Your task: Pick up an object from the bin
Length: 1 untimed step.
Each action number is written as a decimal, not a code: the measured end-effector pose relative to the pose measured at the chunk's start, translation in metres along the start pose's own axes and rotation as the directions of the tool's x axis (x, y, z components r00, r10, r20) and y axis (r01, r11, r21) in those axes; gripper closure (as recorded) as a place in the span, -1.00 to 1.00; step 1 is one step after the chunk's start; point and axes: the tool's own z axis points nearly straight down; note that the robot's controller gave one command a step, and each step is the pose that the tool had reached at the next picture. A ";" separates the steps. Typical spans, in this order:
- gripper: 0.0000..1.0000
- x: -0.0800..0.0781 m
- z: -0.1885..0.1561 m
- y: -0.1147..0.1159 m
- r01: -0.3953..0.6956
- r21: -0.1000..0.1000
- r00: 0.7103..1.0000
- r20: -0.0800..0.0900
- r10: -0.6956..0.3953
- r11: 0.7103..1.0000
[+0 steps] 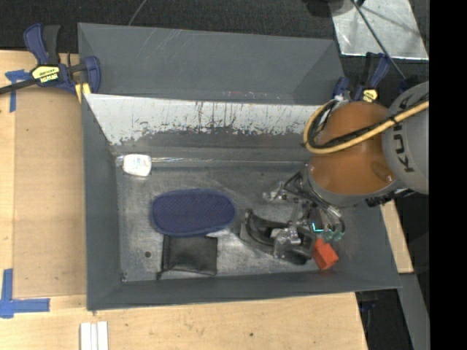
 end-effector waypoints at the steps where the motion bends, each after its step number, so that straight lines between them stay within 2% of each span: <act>1: -1.00 0.007 0.037 -0.013 -0.096 -0.014 0.995 0.005 0.096 0.995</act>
Offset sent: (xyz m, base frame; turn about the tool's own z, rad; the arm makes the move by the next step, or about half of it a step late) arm -0.0137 -0.0266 -0.0556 0.1073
